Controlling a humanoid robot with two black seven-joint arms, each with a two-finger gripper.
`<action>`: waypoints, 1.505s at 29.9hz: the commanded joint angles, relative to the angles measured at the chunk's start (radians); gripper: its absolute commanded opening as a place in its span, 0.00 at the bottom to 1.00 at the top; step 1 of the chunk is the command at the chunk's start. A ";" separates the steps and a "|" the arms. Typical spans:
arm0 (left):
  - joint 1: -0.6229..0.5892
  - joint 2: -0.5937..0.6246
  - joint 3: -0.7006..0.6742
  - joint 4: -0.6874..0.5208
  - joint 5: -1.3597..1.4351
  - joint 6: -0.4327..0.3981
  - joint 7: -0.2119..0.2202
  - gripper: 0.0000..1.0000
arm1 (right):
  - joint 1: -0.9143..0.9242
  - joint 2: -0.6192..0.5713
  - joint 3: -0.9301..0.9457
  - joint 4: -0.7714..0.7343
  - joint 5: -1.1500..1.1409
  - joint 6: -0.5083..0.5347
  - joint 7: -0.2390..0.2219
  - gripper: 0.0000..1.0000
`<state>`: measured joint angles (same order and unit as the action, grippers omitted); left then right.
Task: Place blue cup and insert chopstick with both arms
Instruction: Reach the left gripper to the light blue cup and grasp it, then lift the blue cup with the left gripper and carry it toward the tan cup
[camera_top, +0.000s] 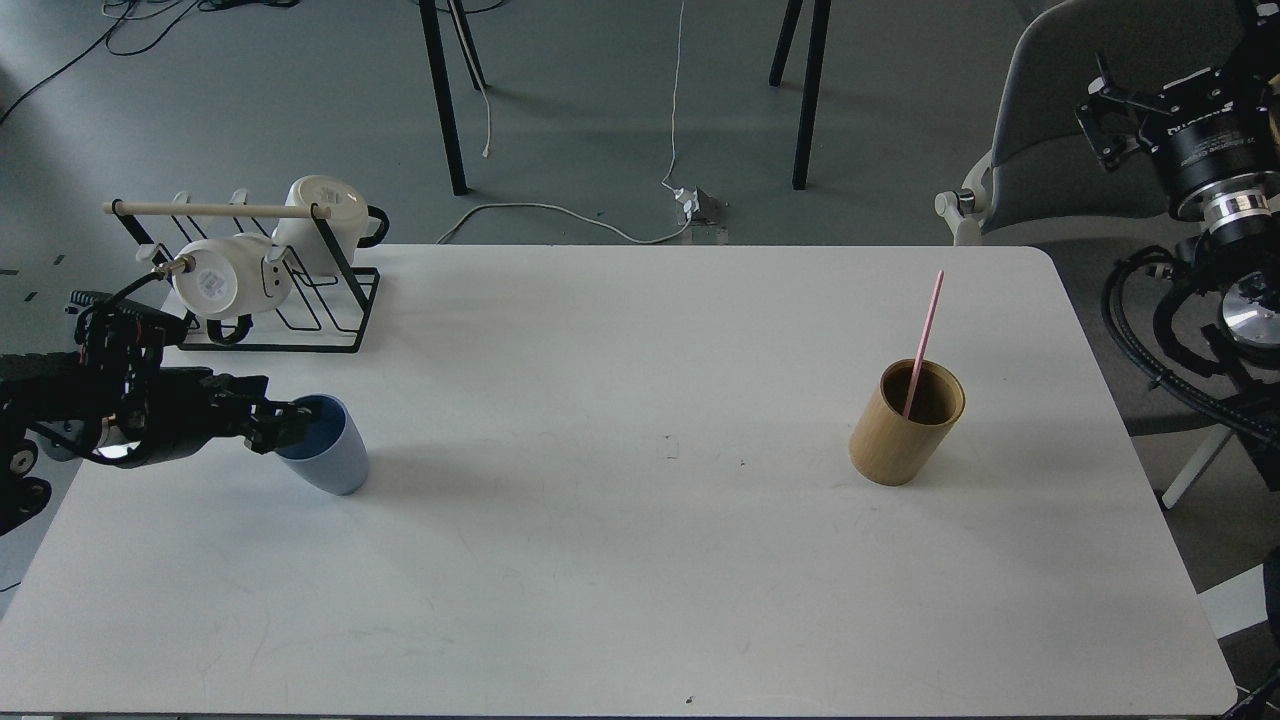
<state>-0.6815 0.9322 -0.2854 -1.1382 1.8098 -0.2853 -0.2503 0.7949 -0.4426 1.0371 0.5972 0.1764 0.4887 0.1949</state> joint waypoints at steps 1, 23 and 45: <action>-0.001 -0.020 0.020 0.017 0.000 0.002 -0.018 0.55 | -0.005 -0.008 0.001 -0.001 0.000 0.000 0.000 1.00; -0.117 -0.015 0.022 -0.061 0.056 -0.017 -0.050 0.01 | -0.020 -0.028 0.004 -0.002 0.000 0.000 0.015 1.00; -0.461 -0.610 0.199 -0.118 0.174 -0.203 0.029 0.02 | -0.037 -0.117 0.046 0.003 0.000 0.000 0.015 1.00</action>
<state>-1.1496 0.3691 -0.1222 -1.2922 1.9812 -0.4888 -0.2335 0.7670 -0.5540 1.0687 0.6000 0.1764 0.4887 0.2103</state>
